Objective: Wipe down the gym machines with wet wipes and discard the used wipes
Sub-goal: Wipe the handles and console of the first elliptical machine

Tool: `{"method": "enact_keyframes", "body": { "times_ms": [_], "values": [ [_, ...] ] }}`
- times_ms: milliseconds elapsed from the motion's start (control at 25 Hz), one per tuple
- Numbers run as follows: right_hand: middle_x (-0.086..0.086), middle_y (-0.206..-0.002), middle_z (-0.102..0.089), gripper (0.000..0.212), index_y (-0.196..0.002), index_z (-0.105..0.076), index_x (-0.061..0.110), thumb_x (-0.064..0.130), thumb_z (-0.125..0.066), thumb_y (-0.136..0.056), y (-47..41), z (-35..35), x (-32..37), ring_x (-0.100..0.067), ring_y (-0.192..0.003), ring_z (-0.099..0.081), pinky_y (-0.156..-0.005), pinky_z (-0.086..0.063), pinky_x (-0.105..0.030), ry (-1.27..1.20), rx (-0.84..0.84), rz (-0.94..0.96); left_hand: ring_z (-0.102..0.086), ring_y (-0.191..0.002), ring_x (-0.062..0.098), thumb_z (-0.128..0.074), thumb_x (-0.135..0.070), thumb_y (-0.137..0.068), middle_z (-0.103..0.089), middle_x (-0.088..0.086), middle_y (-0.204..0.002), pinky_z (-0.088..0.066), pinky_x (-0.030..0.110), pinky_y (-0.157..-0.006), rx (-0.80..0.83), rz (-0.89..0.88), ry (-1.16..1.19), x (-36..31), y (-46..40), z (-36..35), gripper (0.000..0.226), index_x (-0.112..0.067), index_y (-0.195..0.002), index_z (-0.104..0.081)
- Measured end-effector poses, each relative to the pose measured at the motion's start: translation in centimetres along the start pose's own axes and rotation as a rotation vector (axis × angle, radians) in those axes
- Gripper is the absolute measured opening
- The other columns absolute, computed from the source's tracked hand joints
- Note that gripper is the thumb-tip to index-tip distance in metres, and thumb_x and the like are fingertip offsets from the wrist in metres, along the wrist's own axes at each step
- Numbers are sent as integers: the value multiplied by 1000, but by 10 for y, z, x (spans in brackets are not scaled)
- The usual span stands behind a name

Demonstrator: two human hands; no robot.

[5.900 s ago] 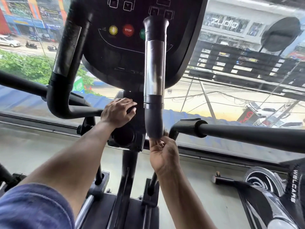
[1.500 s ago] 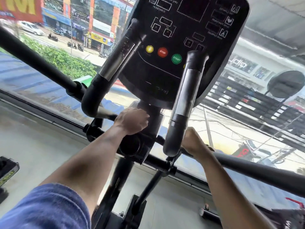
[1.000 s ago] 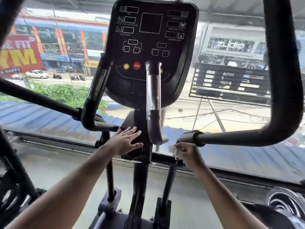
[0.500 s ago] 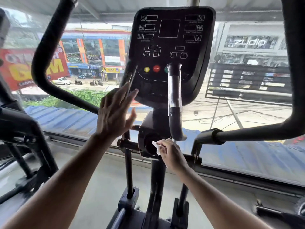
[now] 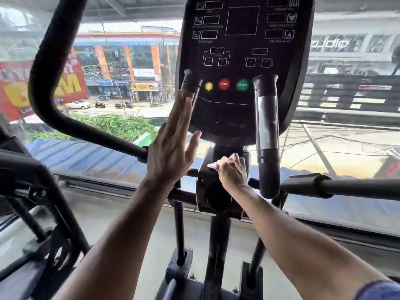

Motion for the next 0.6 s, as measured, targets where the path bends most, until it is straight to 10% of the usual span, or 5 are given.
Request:
{"method": "enact_keyframes", "body": {
  "times_ms": [280, 600],
  "values": [
    [-18, -129, -55, 41, -137, -51, -4, -4, -35, -99, -46, -34, 18, -27, -115, -53, -100, -47, -30, -7, 239, -114, -47, -141, 24, -47, -27, -109, -21, 8, -172, -62, 41, -73, -13, -6, 4, 1, 2, -4, 60, -9, -163, -27],
    [-10, -171, 2, 87, -163, -3, 8, 58, -17, -94, -41, -50, 29, -24, -157, 10, -126, 8, -44, 50, 538, -124, -44, -145, 29, -43, -29, -111, -20, 7, -172, -63, 44, -76, -15, -7, -8, 3, 3, -3, 58, -9, -163, -27]
  ]
}}
Point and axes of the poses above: each hand's wrist, its own y-axis away from the middle knuckle, its own z-axis out of the back of the hand, x = y × z, the point moved 4 cm from there along -y, towards the middle knuckle
